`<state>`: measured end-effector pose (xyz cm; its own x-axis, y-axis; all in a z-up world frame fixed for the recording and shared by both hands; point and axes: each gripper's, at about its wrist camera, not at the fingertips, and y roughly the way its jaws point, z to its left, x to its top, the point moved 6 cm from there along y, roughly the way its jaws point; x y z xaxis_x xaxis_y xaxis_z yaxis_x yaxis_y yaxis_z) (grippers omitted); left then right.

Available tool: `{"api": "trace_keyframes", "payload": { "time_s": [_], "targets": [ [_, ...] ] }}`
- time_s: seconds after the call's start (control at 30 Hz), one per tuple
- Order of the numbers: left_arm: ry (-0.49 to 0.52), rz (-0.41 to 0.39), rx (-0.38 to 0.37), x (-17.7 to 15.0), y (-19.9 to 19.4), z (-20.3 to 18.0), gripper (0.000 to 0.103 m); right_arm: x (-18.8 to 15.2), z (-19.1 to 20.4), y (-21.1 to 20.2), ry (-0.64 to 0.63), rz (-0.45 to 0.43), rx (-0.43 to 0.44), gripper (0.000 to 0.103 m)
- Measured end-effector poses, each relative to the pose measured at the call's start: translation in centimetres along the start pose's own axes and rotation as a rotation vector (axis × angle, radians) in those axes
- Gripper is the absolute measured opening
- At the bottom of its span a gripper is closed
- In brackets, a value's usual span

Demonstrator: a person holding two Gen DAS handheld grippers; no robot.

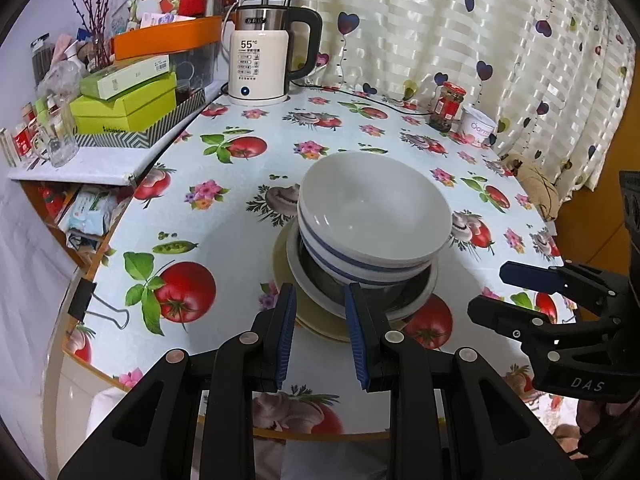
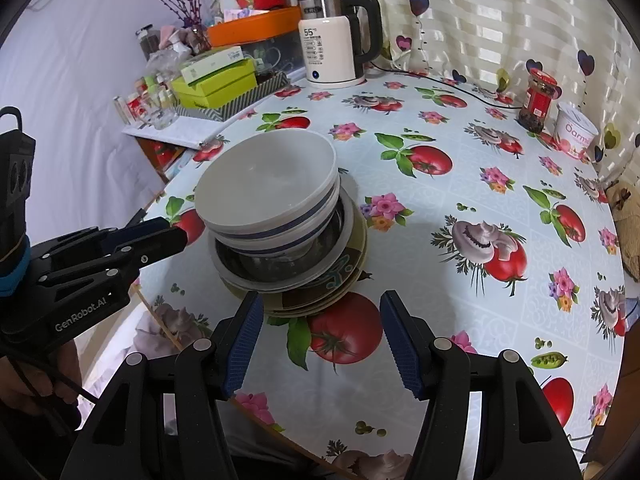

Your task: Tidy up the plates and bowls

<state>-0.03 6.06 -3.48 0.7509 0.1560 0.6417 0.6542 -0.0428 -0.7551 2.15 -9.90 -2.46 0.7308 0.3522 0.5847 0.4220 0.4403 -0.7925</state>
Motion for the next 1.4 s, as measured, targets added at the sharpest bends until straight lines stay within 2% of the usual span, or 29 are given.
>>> {"api": "trace_keyframes", "payload": {
  "time_s": [0.17,0.83,0.97,1.4],
  "targets": [
    [-0.001,0.000,0.019,-0.15,-0.05,0.12,0.026,-0.07,0.00,0.04,0.001,0.002,0.000,0.061],
    [-0.006,0.021,0.022,-0.42,0.14,0.16,0.026,-0.20,0.15,0.09,0.000,0.003,-0.001,0.061],
    [-0.001,0.027,0.045,-0.45,0.27,0.18,0.026,-0.34,0.18,0.02,0.000,0.005,-0.002,0.061],
    [-0.002,0.028,0.041,-0.59,0.32,0.20,0.026,-0.50,0.29,0.08,0.000,0.009,-0.004,0.061]
  ]
}}
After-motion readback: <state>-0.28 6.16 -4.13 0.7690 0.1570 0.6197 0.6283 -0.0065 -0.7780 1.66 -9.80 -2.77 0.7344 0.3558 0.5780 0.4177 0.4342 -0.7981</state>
